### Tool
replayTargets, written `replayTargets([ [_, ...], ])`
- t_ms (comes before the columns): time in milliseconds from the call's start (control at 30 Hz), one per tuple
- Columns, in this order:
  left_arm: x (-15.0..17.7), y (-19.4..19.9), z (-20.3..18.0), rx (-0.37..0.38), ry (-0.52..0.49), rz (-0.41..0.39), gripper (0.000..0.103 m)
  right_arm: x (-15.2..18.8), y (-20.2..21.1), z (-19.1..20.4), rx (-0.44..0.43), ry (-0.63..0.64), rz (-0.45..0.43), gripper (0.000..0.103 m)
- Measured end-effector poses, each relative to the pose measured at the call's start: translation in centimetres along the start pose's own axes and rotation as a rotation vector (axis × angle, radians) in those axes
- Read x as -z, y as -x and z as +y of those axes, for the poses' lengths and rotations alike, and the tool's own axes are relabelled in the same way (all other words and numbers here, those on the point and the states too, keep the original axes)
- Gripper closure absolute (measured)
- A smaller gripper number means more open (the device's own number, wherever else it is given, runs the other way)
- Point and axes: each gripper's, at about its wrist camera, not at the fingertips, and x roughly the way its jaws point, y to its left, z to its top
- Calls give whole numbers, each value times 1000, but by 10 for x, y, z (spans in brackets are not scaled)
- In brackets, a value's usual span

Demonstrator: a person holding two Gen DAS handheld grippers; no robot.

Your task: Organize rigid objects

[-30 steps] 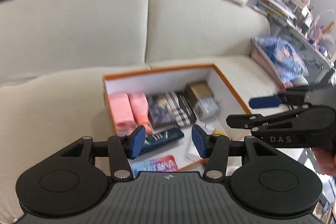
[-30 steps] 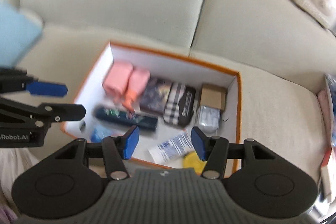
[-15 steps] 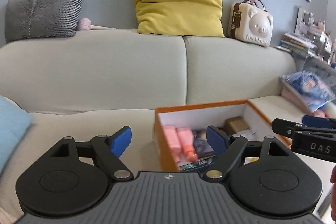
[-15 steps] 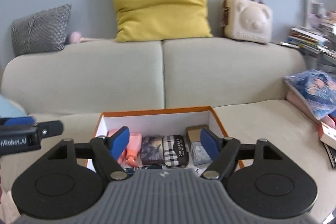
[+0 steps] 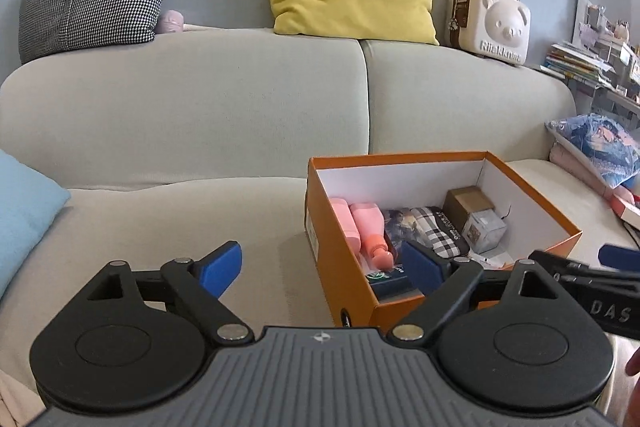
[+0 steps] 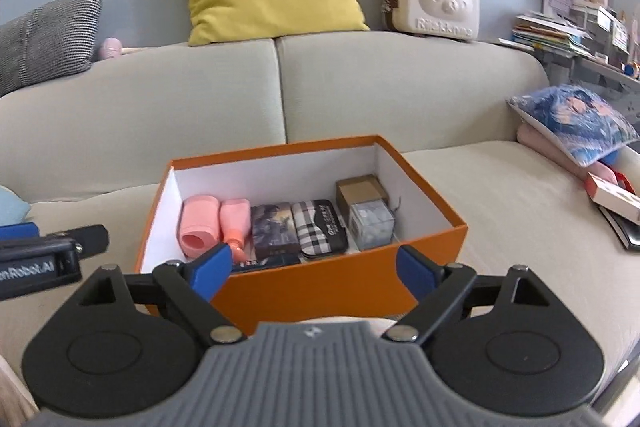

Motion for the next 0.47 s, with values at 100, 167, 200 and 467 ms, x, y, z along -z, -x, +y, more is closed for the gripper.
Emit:
replayTargets([
  [100,1,0,0,-1,10,4,0,3,-4,0,9,-9,10,14],
  [167,2,0,0,-4,7,2,0,4,-4,-1,11,-11,7,14],
  [200,2,0,-1,-5,5,2,0,5,-3,-1,10,-10,5,14],
  [467,0,2,-2,11,8,2,0,7,-3,1,8,0,6,14],
])
